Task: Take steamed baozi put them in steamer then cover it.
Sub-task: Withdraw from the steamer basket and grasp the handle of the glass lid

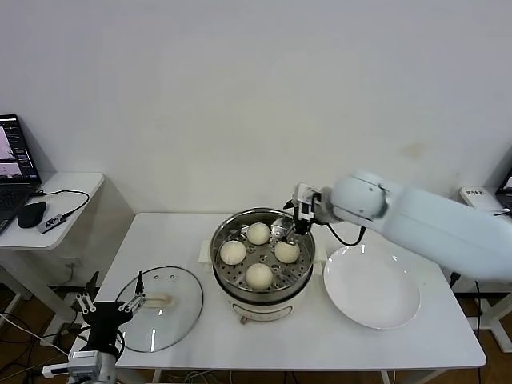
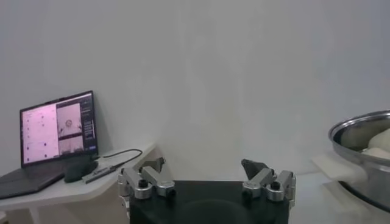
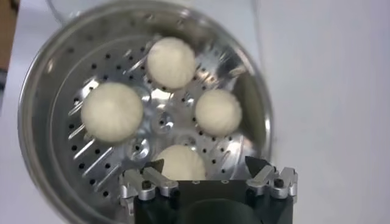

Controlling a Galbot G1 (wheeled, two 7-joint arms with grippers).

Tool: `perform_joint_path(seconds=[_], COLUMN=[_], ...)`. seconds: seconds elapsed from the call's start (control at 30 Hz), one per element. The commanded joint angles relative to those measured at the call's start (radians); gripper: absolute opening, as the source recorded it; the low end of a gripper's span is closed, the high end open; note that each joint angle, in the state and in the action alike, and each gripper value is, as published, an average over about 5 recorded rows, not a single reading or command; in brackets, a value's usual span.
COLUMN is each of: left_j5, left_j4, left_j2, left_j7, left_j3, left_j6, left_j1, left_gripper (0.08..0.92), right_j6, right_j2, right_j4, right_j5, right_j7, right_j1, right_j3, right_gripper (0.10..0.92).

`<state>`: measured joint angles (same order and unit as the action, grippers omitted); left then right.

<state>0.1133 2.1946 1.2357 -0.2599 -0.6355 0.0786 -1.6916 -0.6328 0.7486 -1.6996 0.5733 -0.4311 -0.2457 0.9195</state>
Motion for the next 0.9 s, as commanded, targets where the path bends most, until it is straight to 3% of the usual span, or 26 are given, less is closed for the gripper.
perform_joint_path(seconds=[0.03,0.17,0.43,0.6,0.9], left_j5=[-0.009,-0.021,-0.085,-0.264,-0.866], left_j4=[-0.016,-0.036,-0.111,-0.179,-0.236], left_j2=[0.002,0.015,0.046,0.036,-0.041], left_j7=[0.011,0.011,0.009,-0.014,0.000], left_j3=[0.016,0.031,0.056,0.056,-0.018], left_j6=[-0.030,-0.042,-0.090,-0.143,-0.186], left_j1=[0.002,0.005,0.004,0.013,-0.022], left_gripper=[0.823,0.823,0.823,0.823,0.823], right_j6=[0.367,0.545,0.799,0.813,0.766], right_j2=[-0.194,-0.096,0.340,0.543,0.697], right_j4=[-0.180,-0.156,-0.078,-0.129,-0.200], right_j5=[0.055,-0.035,-0.254,-0.285,-0.390], right_j7=[0.518,0.518,0.326,0.203,0.146], right_j1=[0.737,1.070,1.464,1.650,1.897], right_j3=[-0.653,-0.959,-1.491,-1.685,-1.815], right_gripper=[0.823,0.823,0.823,0.823,0.823])
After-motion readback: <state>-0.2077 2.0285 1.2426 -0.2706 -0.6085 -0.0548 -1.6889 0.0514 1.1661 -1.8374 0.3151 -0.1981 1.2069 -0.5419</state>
